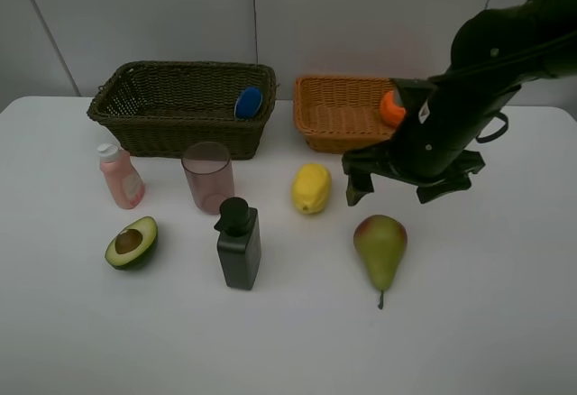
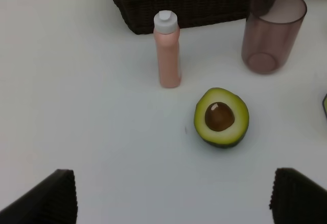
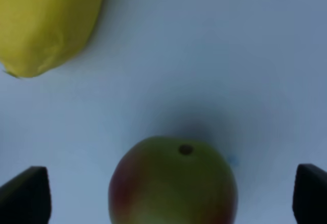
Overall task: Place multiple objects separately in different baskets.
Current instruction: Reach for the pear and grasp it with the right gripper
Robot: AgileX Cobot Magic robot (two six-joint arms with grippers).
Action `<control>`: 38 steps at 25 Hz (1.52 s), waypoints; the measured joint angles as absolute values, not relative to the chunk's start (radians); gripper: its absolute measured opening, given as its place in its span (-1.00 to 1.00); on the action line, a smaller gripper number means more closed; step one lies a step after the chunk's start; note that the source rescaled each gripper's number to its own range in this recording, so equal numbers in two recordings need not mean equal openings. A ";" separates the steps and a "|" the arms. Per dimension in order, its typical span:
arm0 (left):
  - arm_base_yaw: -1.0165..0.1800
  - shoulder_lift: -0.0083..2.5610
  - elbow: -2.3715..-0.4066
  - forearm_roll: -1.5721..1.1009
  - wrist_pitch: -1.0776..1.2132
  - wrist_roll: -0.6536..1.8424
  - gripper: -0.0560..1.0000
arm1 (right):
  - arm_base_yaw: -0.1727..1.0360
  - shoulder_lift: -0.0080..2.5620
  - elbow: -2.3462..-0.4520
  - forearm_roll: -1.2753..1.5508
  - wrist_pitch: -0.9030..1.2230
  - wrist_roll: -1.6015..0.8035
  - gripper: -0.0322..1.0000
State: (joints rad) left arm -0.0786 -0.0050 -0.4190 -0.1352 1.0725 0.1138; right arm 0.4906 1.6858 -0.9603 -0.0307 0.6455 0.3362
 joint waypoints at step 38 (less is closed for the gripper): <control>-0.079 -0.005 -0.419 -0.135 1.072 0.114 1.00 | 0.491 1.806 -0.904 0.014 0.607 0.366 1.00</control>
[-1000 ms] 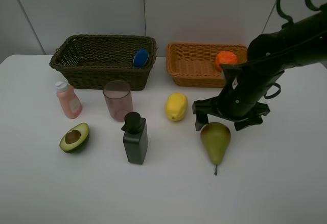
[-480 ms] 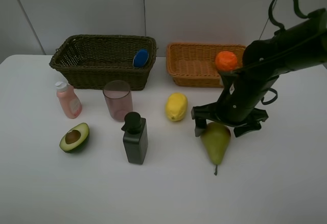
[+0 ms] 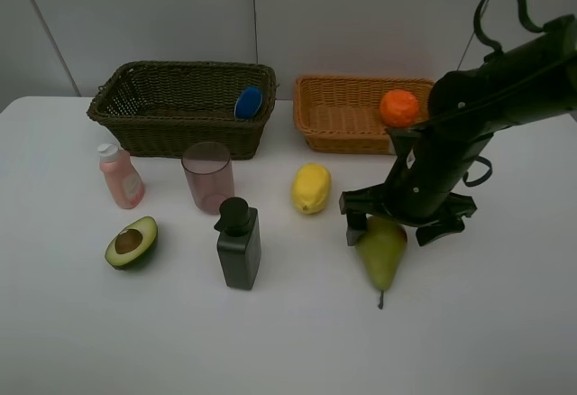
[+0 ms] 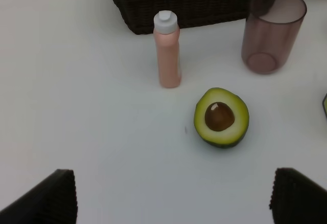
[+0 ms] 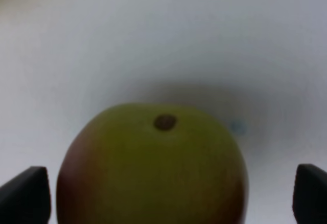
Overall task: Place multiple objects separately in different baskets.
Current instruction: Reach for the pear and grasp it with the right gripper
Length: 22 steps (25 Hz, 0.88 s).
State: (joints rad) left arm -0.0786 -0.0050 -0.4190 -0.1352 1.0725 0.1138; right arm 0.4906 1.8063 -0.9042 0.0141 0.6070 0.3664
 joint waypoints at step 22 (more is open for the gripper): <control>-0.079 -0.005 -0.419 -0.135 1.072 0.114 1.00 | 0.491 1.806 -0.904 0.040 0.607 0.374 0.24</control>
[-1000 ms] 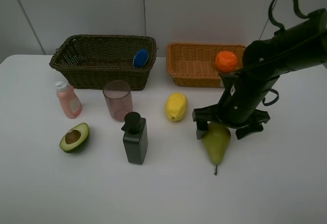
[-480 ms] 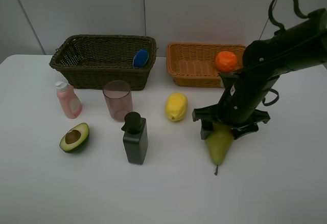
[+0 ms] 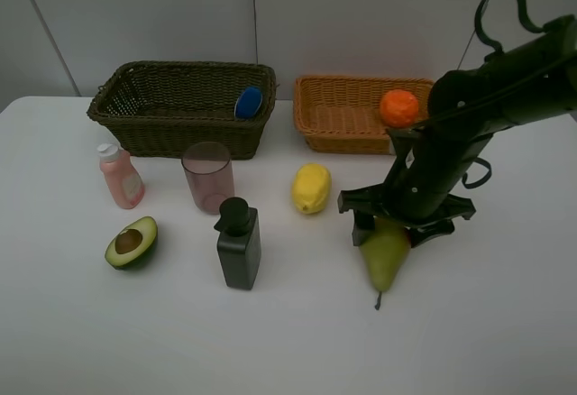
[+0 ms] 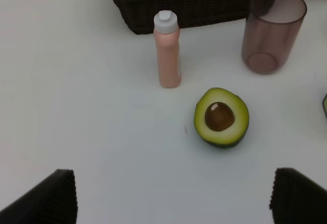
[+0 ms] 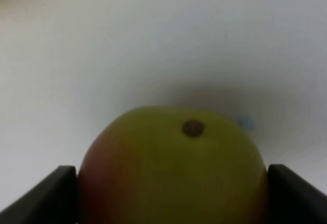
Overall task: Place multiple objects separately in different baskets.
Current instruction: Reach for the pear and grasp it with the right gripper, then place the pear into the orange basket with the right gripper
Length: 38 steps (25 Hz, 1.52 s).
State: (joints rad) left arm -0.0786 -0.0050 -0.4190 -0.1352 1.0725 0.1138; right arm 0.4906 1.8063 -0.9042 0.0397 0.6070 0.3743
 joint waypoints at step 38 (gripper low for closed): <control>-0.079 -0.005 -0.419 -0.135 1.072 0.114 1.00 | 0.491 1.673 -1.232 -0.208 0.799 0.373 0.24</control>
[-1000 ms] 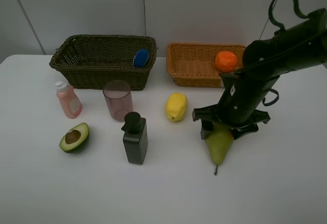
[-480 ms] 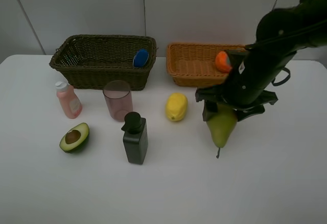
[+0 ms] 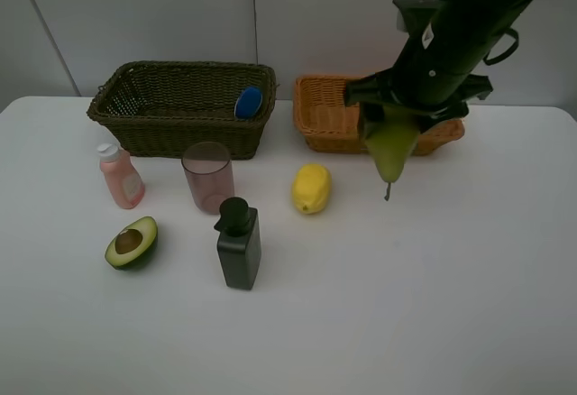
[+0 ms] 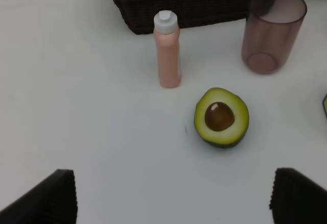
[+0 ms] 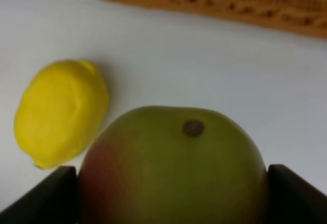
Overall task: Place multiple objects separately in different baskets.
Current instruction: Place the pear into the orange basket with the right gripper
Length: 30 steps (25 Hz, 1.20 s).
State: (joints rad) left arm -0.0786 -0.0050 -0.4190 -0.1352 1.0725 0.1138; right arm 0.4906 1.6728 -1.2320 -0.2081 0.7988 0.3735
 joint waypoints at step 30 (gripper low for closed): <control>-0.079 -0.005 -0.419 -0.135 1.072 0.114 1.00 | 0.352 1.884 -1.384 -0.476 0.330 0.378 0.24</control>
